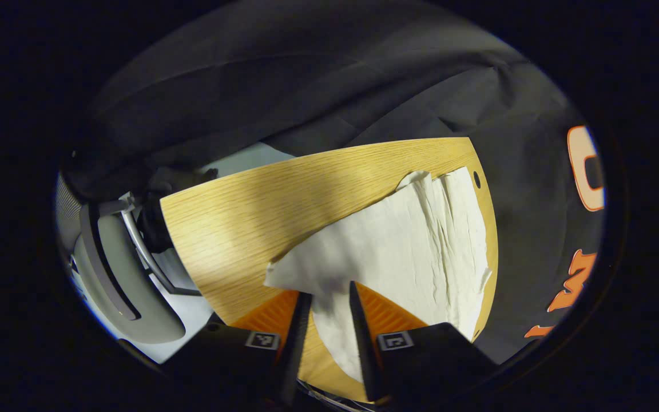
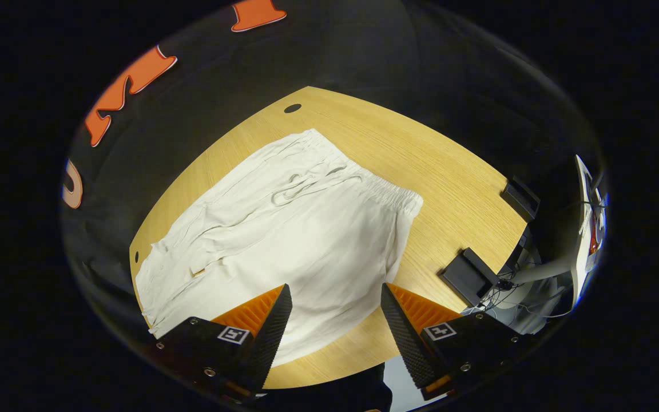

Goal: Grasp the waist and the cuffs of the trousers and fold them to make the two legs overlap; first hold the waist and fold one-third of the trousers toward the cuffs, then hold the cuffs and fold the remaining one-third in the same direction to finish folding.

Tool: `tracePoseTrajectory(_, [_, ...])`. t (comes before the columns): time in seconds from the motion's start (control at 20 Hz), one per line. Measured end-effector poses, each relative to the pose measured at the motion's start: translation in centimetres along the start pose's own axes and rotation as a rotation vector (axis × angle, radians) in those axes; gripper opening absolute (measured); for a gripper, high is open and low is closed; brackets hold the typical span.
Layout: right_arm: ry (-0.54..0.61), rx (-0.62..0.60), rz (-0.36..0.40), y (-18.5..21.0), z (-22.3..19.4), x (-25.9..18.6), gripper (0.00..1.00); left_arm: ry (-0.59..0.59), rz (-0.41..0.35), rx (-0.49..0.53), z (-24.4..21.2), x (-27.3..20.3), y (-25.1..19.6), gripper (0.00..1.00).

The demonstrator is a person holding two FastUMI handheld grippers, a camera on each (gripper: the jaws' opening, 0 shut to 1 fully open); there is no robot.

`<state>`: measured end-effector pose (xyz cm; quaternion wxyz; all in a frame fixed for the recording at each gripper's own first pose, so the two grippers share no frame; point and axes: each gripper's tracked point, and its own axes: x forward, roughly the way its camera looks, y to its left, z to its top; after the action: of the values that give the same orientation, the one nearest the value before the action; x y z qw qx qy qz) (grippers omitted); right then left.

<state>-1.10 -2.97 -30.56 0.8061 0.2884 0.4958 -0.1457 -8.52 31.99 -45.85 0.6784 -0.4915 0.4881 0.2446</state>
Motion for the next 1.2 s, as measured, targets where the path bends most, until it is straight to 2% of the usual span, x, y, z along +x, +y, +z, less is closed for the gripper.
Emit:
tracePoseTrajectory(0.15, [0.022, 0.034, -0.012, -2.1, 0.7, 1.7, 0.95, -0.047, -0.01, -0.011, 0.1, -0.4, -0.5, 0.09])
tracePoseTrajectory(0.2, [0.03, 0.053, -0.01, -2.7, 1.0, 2.4, 0.95, -0.061, 0.008, 0.002, 0.4, 0.2, -0.5, 0.06])
tracePoseTrajectory(0.3, [0.038, 0.079, -0.027, -4.2, 1.4, 3.6, 0.95, -0.1, 0.014, 0.033, 0.5, -1.0, -1.0, 0.06])
tracePoseTrajectory(0.6, [0.041, 0.202, -0.04, -6.6, 4.8, 7.6, 0.82, -0.145, 0.035, 0.069, 0.6, -2.7, -2.5, 0.05])
tracePoseTrajectory(0.65, [0.056, 0.198, -0.061, -6.9, 4.7, 8.2, 0.76, -0.155, 0.039, 0.073, 0.7, -3.0, -2.8, 0.06])
tracePoseTrajectory(0.7, [0.055, 0.184, -0.071, -7.0, 4.6, 8.4, 0.65, -0.162, 0.041, 0.075, 0.7, -3.2, -3.1, 0.05])
tracePoseTrajectory(0.75, [0.057, 0.172, -0.089, -7.3, 4.8, 8.7, 0.69, -0.168, 0.04, 0.08, 0.6, -3.5, -3.6, 0.04])
tracePoseTrajectory(0.85, [0.053, 0.183, -0.104, -7.4, 5.2, 9.0, 0.48, -0.183, 0.03, 0.093, 0.5, -4.0, -4.9, 0.06])
tracePoseTrajectory(0.9, [0.051, 0.231, -0.085, -7.2, 5.4, 9.1, 0.37, -0.19, 0.027, 0.097, 0.6, -4.2, -5.4, 0.06])
tracePoseTrajectory(0.95, [0.058, 0.282, -0.059, -7.1, 5.3, 9.0, 0.14, -0.195, 0.016, 0.095, 0.6, -4.4, -6.1, 0.06])
tracePoseTrajectory(1.05, [0.052, 0.362, 0.008, -6.7, 5.7, 8.5, 0.06, -0.21, 0.005, 0.1, 0.8, -4.9, -7.0, 0.05])
tracePoseTrajectory(1.2, [0.055, 0.382, 0.088, -6.1, 6.8, 7.0, 0.04, -0.243, -0.021, 0.102, 1.8, -6.1, -8.7, 0.05])
